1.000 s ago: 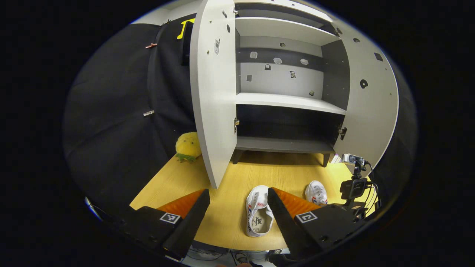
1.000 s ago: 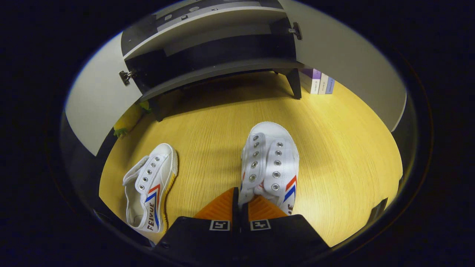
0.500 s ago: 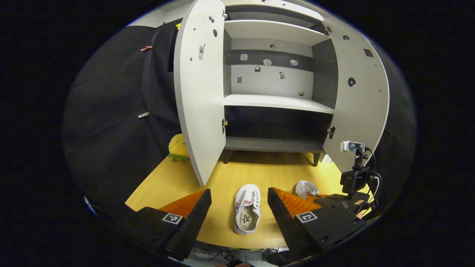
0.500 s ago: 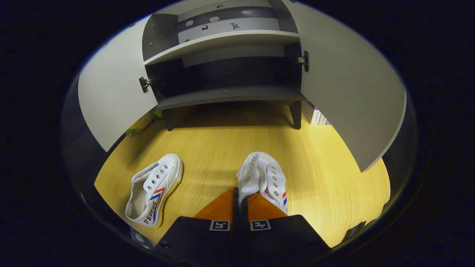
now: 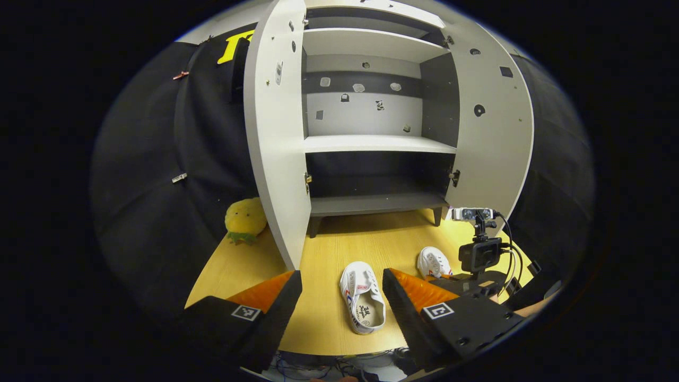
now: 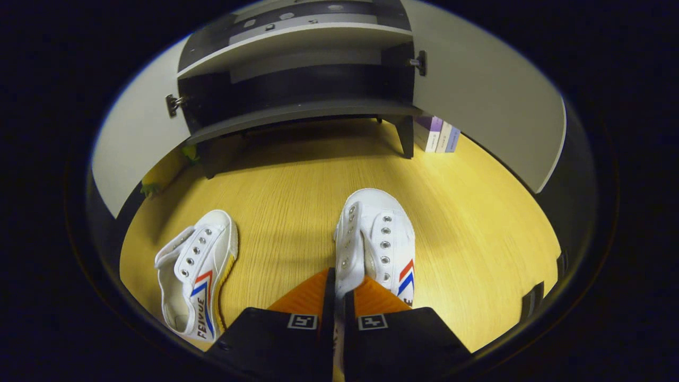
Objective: Grab one shoe with the right hand and put it into the shoe cabinet, grab the other shoe with the left hand and put it into the shoe cabinet; then close the right door with the right hand and the left door with the left hand.
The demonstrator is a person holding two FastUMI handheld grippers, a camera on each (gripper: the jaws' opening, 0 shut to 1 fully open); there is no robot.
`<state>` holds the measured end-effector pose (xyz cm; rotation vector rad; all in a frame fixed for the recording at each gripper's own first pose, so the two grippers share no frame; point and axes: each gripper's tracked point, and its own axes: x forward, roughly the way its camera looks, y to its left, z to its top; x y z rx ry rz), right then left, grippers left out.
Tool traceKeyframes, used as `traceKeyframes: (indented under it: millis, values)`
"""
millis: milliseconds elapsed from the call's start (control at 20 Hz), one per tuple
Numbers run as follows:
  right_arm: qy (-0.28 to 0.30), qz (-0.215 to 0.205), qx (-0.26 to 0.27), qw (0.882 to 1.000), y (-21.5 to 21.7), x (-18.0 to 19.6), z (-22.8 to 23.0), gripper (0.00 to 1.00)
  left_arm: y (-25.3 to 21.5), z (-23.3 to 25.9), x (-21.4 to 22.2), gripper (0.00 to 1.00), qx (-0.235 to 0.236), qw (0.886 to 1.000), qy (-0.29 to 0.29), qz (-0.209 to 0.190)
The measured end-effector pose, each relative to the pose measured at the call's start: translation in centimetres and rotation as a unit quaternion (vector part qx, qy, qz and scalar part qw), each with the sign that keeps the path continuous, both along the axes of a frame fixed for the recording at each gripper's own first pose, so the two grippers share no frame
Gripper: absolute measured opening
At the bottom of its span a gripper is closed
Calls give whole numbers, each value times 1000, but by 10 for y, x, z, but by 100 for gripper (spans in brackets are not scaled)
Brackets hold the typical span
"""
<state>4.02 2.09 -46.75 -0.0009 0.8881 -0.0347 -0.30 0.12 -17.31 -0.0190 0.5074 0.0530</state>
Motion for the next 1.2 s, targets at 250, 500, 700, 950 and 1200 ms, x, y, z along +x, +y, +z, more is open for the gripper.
traceKeyframes:
  millis: [250,500,700,950,1200]
  values:
    - [-19,-1,12,1000,3,11,11,5,4,0,-3,95,3,1000,0,-13]
    - [-36,-15,20,999,-7,5,37,5,9,0,-6,95,14,999,-5,-30]
    - [-60,-16,21,998,-9,0,67,5,10,0,-8,95,11,999,-12,-42]
    - [-116,29,-1,993,7,10,133,5,12,3,-12,95,9,998,-26,-57]
    - [-166,78,-5,983,42,31,212,5,20,8,-15,95,5,997,-46,-64]
